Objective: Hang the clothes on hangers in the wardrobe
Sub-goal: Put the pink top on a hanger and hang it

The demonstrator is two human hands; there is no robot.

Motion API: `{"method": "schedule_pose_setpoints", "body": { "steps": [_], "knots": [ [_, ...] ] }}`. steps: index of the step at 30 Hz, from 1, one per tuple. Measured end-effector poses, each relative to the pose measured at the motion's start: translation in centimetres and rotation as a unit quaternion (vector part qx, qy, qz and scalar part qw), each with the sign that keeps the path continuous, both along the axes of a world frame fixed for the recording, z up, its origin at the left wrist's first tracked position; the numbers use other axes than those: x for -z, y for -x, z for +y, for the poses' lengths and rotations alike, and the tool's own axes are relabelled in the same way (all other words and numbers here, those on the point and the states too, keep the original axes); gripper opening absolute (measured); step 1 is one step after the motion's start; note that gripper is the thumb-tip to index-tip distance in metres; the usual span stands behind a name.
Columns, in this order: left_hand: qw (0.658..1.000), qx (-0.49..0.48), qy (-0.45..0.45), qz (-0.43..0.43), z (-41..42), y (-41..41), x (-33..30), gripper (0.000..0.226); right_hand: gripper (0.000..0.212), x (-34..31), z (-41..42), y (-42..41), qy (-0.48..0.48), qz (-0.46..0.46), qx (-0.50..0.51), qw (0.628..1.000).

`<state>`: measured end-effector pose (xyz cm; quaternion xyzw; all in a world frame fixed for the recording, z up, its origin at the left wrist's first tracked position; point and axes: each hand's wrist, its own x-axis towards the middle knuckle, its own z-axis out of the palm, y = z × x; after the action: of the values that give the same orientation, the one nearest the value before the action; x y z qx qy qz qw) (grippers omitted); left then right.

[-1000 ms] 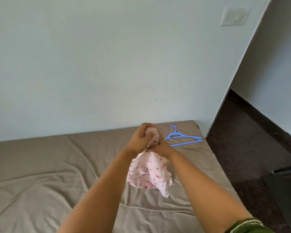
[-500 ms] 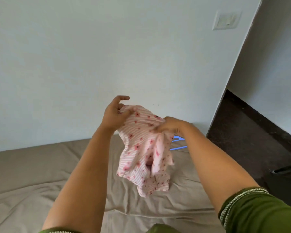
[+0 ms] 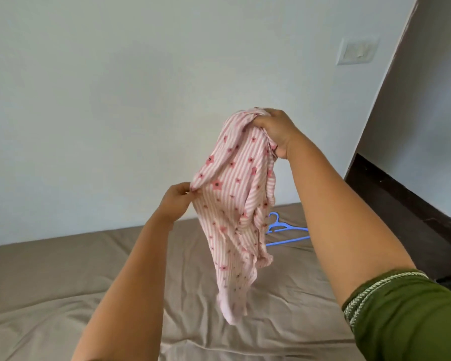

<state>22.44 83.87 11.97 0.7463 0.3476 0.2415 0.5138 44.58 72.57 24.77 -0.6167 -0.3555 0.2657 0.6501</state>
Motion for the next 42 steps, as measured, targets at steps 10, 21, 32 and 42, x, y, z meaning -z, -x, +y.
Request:
{"method": "schedule_pose_setpoints", "body": {
  "steps": [10, 21, 32, 42],
  "knots": [
    [0.989, 0.066, -0.129, -0.041, -2.8, -4.1, -8.0, 0.079, 0.055, 1.8, 1.4, 4.7, 0.179, -0.246, -0.14, 0.942],
    [0.927, -0.079, 0.162, -0.328, -1.1, -1.7, -10.4, 0.028, 0.014, 12.4, -1.7, 2.6, 0.225, -0.087, -0.107, 0.965],
    [0.989, -0.031, 0.026, -0.141, 1.5, 5.0, -7.8, 0.024, 0.027, 3.8, -2.9, 1.4, 0.34, -0.09, -0.291, 0.889],
    [0.974, -0.228, 0.007, -0.006, 1.6, 3.9, -5.6, 0.021, 0.048, 3.9, 1.0, 1.7, 0.384, -0.168, -0.07, 0.905]
  ]
}}
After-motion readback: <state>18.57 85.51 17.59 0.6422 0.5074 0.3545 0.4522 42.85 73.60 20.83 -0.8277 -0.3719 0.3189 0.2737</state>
